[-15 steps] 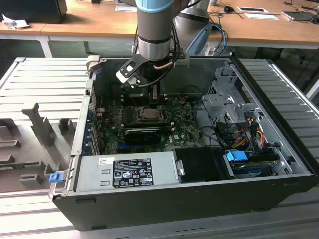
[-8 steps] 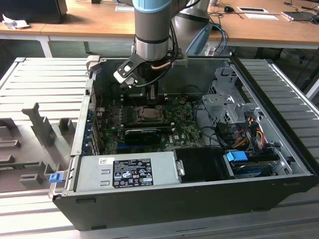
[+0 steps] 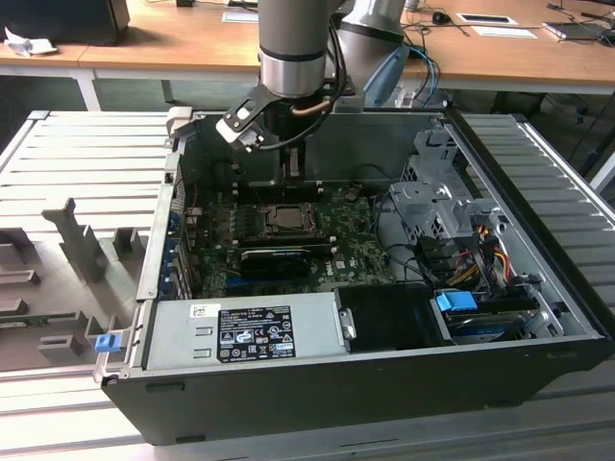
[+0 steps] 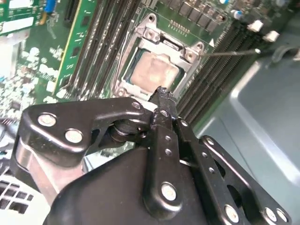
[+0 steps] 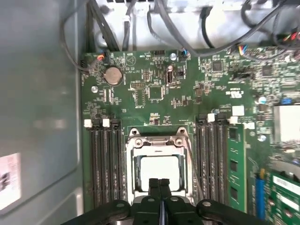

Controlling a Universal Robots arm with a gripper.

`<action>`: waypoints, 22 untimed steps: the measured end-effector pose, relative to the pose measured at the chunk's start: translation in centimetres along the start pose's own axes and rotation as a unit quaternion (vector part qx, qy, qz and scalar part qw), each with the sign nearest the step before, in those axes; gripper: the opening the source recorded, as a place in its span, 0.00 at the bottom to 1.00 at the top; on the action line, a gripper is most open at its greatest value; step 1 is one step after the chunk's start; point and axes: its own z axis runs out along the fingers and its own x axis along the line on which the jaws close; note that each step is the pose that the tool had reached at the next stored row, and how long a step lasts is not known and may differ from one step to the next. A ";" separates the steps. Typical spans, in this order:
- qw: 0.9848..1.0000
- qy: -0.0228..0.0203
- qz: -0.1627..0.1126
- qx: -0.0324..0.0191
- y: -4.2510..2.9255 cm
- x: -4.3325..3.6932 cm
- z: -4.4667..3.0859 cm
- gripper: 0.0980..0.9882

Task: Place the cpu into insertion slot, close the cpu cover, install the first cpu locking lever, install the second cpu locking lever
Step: 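Install the first cpu locking lever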

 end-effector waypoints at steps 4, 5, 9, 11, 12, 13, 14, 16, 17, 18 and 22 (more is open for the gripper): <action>0.999 0.001 -0.035 0.001 0.04 0.04 -1.15 0.01; 0.999 0.001 -0.048 0.001 0.04 0.04 -1.15 0.01; 0.996 0.002 -0.092 0.002 0.04 0.03 -1.12 0.01; 0.993 0.003 -0.119 0.003 0.04 0.04 -1.11 0.01; 0.992 0.003 -0.128 0.003 0.04 0.04 -1.11 0.01; 0.989 0.004 -0.148 0.004 0.04 0.03 -1.11 0.01; 0.985 0.005 -0.170 0.005 0.04 0.03 -1.11 0.01; 0.975 0.006 -0.223 0.006 0.04 0.03 -1.10 0.01; 0.972 0.007 -0.234 0.006 0.04 0.03 -1.10 0.01; 0.967 0.007 -0.255 0.007 0.04 0.03 -1.11 0.01; 0.953 0.009 -0.301 0.008 0.04 0.03 -1.09 0.01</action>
